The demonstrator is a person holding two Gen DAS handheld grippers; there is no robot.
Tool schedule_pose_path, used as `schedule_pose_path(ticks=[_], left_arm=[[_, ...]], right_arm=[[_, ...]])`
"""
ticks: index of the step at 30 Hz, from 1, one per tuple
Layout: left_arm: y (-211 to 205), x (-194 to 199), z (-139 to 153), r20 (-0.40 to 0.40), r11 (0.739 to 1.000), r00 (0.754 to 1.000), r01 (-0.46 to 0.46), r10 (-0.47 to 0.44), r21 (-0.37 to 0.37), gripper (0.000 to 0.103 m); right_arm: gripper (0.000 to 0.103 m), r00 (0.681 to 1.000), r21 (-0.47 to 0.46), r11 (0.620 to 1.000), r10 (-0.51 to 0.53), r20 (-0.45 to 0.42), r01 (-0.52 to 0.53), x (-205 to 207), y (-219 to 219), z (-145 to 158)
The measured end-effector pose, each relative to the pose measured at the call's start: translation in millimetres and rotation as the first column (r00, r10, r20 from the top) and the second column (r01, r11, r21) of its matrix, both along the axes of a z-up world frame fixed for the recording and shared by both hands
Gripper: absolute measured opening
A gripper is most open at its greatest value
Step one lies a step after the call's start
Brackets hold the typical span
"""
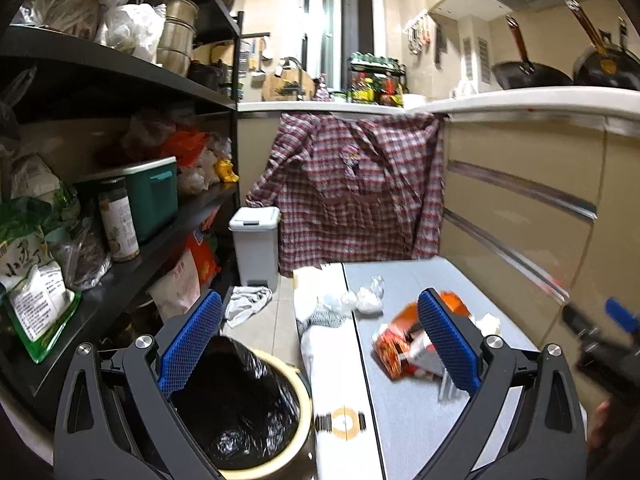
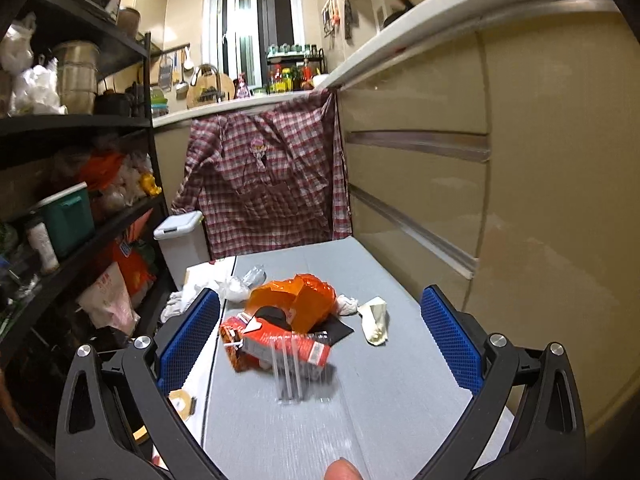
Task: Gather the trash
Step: 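Move the left tool over the table toward the white printed box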
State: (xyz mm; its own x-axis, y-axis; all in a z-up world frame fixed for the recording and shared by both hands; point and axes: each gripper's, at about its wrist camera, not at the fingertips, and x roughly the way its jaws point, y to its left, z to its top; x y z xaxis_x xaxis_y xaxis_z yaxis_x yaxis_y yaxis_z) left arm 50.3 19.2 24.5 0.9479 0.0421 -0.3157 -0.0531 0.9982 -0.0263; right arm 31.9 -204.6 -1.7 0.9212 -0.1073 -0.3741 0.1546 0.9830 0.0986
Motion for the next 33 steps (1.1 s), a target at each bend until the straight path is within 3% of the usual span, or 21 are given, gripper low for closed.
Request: schedule_pose_path(ticks=[5, 12, 16, 21, 23, 24, 26, 28, 30, 33], left_arm=[[-0.1, 25.6, -5.0, 0.017, 0.999, 0.999, -0.036, 0.036, -0.009, 0.095], [13.3, 53.4, -43.2, -0.048, 0.997, 0.996, -0.075, 0.074, -0.012, 0.095], [29.9, 68.4, -59.9, -0.088, 0.993, 0.99, -0.113, 0.109, -0.043, 0.095], [38.2, 77.1, -72.2, -0.111, 0.989, 0.984, -0.146, 0.143, -0.02, 0.095], [40.2, 79.7, -74.1, -0.113, 0.988, 0.982, -0.155, 0.152, -0.016, 0.095], [40.3, 80.9, -74.9, -0.114, 0.987, 0.981, -0.158, 0.155, -0.015, 0.095], [41.0, 82.9, -76.1, -0.115, 0.987, 0.981, -0.162, 0.159, -0.015, 0.095], [40.0, 84.6, -76.7, -0.117, 0.987, 0.98, -0.162, 0.159, -0.018, 0.095], [37.1, 84.1, -76.1, -0.116, 0.988, 0.981, -0.156, 0.153, -0.019, 0.095], [32.2, 83.9, -75.9, -0.108, 0.989, 0.984, -0.146, 0.143, -0.016, 0.095]], right_arm=[[0.098, 0.995, -0.01, 0.999, 0.039, -0.087, -0.04, 55.2, 15.2, -48.5], [0.098, 0.979, 0.022, 0.998, 0.057, -0.195, -0.054, 106.6, 21.1, -106.5], [0.098, 0.974, 0.043, 0.999, 0.034, -0.225, -0.025, 125.3, 15.6, -123.5], [0.098, 0.975, 0.024, 1.0, 0.022, -0.221, -0.018, 140.2, 16.5, -132.8], [0.079, 0.977, 0.016, 0.999, 0.037, -0.21, -0.034, 140.3, 19.2, -133.5], [0.059, 0.976, 0.014, 0.999, 0.048, -0.212, -0.046, 140.3, 20.6, -133.9], [0.046, 0.974, 0.02, 0.998, 0.065, -0.218, -0.063, 139.9, 21.6, -133.7], [0.019, 0.971, 0.02, 0.997, 0.082, -0.222, -0.08, 138.4, 21.5, -133.2], [0.002, 0.97, 0.026, 0.996, 0.089, -0.228, -0.085, 137.3, 20.7, -132.9], [0.001, 0.975, 0.03, 0.997, 0.069, -0.209, -0.064, 129.2, 15.6, -123.5]])
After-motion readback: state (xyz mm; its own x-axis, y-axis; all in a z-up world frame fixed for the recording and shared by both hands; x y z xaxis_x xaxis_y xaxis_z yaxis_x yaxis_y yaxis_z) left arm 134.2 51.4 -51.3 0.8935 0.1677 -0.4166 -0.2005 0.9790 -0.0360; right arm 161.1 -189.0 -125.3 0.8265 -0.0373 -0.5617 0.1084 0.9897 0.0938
